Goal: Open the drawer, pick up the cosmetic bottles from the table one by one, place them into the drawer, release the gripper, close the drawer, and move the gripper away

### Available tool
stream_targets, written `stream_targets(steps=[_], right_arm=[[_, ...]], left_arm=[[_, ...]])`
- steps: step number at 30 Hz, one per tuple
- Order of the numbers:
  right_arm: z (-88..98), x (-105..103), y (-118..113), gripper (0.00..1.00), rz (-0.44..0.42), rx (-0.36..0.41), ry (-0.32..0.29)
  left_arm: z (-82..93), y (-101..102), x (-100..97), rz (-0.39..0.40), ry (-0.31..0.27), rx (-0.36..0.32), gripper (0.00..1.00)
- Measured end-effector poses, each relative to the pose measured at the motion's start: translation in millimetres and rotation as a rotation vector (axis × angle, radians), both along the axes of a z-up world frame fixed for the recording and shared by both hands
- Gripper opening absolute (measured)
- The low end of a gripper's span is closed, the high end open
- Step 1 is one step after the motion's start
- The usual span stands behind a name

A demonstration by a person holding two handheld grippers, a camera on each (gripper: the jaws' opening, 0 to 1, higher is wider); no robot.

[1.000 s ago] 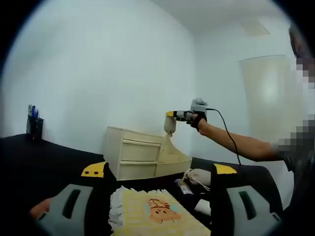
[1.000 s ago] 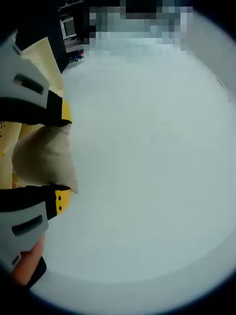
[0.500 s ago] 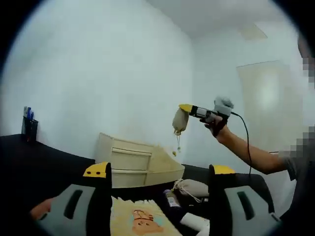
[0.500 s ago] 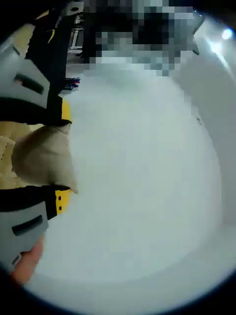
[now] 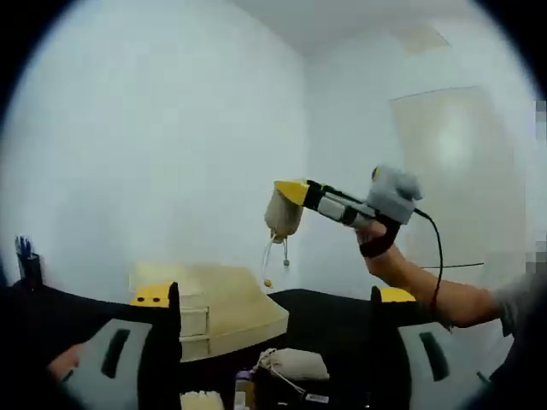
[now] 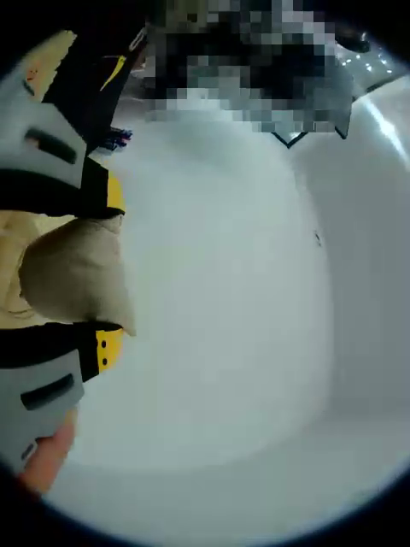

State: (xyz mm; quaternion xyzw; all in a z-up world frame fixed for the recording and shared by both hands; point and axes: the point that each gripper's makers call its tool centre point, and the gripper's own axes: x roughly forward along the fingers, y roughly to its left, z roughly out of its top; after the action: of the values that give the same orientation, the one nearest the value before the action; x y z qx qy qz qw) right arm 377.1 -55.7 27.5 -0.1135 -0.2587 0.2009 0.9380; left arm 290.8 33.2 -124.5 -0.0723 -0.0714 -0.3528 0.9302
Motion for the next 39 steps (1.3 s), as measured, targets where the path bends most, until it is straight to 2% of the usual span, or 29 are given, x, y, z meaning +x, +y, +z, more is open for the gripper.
stream_targets(steps=[2,5,8,10,12,14,17,19,24,26,32,34,36,37,39], right_arm=[[0.5,-17,5,0.45,0.029,0.000,0.006],[-7.2,-30,16,0.45,0.116,0.026,0.086],[-9.3,-42,19,0.45,0.115,0.008,0.079],[-10.9,-49,22,0.45,0.119,-0.002,0.073],[-16.5,-58,26,0.45,0.157,0.005,0.103],[-21.2,-65,29,0.45,0.173,0.003,0.123],[-28.0,-74,34,0.45,0.186,-0.007,0.130],[-31.9,-79,38,0.45,0.201,-0.007,0.138],[-41.1,-98,50,0.45,0.205,-0.036,0.114],[-43.2,-101,52,0.45,0.206,-0.043,0.110],[-47.8,-104,56,0.45,0.220,-0.026,0.115],[-50.3,-104,56,0.45,0.223,-0.017,0.123],[-51.2,-106,55,0.45,0.227,-0.001,0.124],[-51.8,-108,54,0.45,0.232,0.008,0.125],[-53.1,-111,53,0.45,0.237,0.017,0.125]], left_arm=[[-12.1,0,16.9,0.011,0.044,0.018,0.82],[-25.4,-7,25.7,-0.003,0.099,-0.013,0.66],[-31.3,-16,29.3,-0.004,0.109,-0.011,0.63],[-27.6,-22,28.1,0.002,0.079,-0.006,0.63],[-17.2,-24,26.1,0.012,0.031,-0.031,0.65],[-4.2,-29,20.9,-0.006,-0.036,-0.052,0.70],[7.7,-38,13.0,-0.019,-0.105,-0.045,0.73],[12.4,-44,7.5,-0.041,-0.124,-0.046,0.70],[16.1,-45,9.8,-0.019,-0.137,-0.036,0.55],[23.8,-47,3.9,-0.032,-0.178,-0.053,0.54],[31.8,-54,-2.6,-0.037,-0.223,-0.058,0.53],[37.7,-55,-6.2,-0.033,-0.256,-0.071,0.50],[39.6,-51,-1.6,-0.015,-0.247,-0.085,0.47],[41.4,-46,2.4,0.012,-0.249,-0.095,0.40],[42.7,-43,3.3,0.034,-0.266,-0.085,0.39]])
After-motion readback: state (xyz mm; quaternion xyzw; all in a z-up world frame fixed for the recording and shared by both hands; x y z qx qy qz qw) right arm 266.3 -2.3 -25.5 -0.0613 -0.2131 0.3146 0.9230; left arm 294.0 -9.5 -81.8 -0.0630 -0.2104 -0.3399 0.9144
